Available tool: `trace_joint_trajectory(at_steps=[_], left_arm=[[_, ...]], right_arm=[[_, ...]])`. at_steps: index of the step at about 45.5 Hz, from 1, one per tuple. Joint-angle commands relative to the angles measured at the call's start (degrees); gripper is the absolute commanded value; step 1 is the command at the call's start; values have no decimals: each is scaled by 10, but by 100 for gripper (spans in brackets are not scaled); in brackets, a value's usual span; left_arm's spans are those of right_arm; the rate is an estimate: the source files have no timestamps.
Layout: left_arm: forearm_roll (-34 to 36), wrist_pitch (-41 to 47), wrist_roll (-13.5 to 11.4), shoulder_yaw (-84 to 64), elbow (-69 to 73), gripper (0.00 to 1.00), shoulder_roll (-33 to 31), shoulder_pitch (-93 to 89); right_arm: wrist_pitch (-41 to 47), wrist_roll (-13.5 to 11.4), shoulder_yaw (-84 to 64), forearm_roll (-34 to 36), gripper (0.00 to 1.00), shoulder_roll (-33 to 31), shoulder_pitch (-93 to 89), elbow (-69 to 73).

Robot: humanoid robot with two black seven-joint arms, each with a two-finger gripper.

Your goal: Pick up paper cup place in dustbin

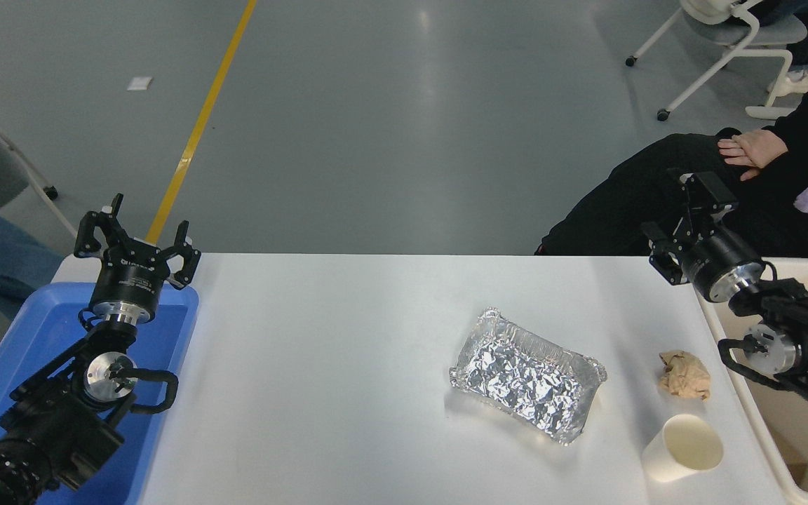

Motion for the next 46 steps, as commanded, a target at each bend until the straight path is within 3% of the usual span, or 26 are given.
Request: trace_joint_trajectory(at_steps=[1, 8, 19, 27, 31, 35, 42, 46], left_arm=[[-1, 0, 0, 0, 0, 99, 0, 0], [0, 0, 0, 0, 0, 99, 1, 0], [0, 0, 0, 0, 0, 99, 1, 0], [-1, 0, 0, 0, 0, 99, 1, 0], [0, 0, 0, 0, 0, 99, 1, 0], [-1, 0, 0, 0, 0, 99, 1, 0], [0, 0, 0, 0, 0, 99, 1, 0], [-1, 0, 0, 0, 0, 99, 1, 0]], right_arm=[[89, 0, -292, 5, 100, -22, 190, 21], [184, -2, -405, 6, 100, -12, 292, 51], [354, -4, -601, -9, 100, 54, 466, 89], [369, -7, -615, -162, 100, 95, 558, 147], [369, -20, -614, -214, 100, 108, 606, 172], [369, -60, -609, -226, 100, 127, 646, 180], [369, -203, -591, -219, 92, 177, 670, 200], [369, -261, -588, -185, 92, 183, 697, 223]])
